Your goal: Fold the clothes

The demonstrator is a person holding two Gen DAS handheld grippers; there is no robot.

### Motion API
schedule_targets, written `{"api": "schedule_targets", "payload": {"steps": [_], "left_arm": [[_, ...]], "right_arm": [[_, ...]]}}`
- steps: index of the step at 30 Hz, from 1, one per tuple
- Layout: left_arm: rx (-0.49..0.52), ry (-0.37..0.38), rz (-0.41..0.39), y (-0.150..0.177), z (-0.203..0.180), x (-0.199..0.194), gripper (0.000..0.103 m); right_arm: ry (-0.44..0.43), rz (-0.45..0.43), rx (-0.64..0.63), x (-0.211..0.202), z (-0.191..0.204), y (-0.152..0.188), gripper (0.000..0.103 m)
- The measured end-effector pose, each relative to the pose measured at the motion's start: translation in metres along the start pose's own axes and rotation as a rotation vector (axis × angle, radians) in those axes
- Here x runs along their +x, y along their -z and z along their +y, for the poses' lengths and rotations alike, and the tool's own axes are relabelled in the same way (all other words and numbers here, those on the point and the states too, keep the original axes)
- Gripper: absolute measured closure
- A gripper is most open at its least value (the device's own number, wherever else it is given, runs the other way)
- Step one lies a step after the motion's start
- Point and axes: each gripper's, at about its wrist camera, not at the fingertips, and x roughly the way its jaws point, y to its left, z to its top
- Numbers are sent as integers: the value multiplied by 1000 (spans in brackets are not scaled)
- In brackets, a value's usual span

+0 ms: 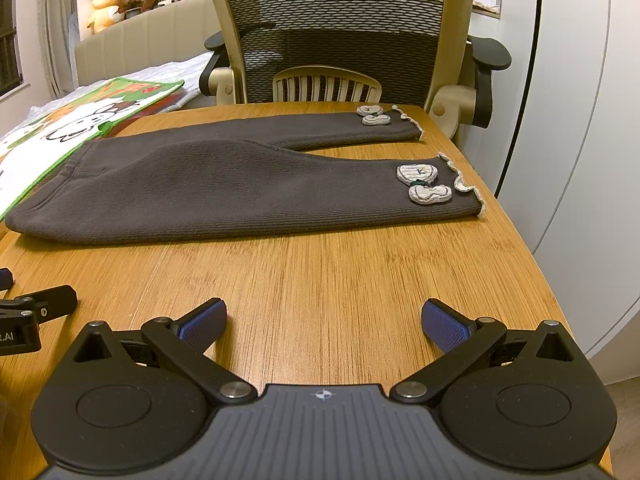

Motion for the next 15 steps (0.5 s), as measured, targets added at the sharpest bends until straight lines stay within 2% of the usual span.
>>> {"api": "schedule_targets", "payload": {"steps": [6,15], "left_arm": [[0,1,0,0,0,0,0],[0,1,0,0,0,0,0]], "right_arm": [[-73,0,-66,-1,6,1,0],[-73,-1,-64,-2,8,1,0]]}}
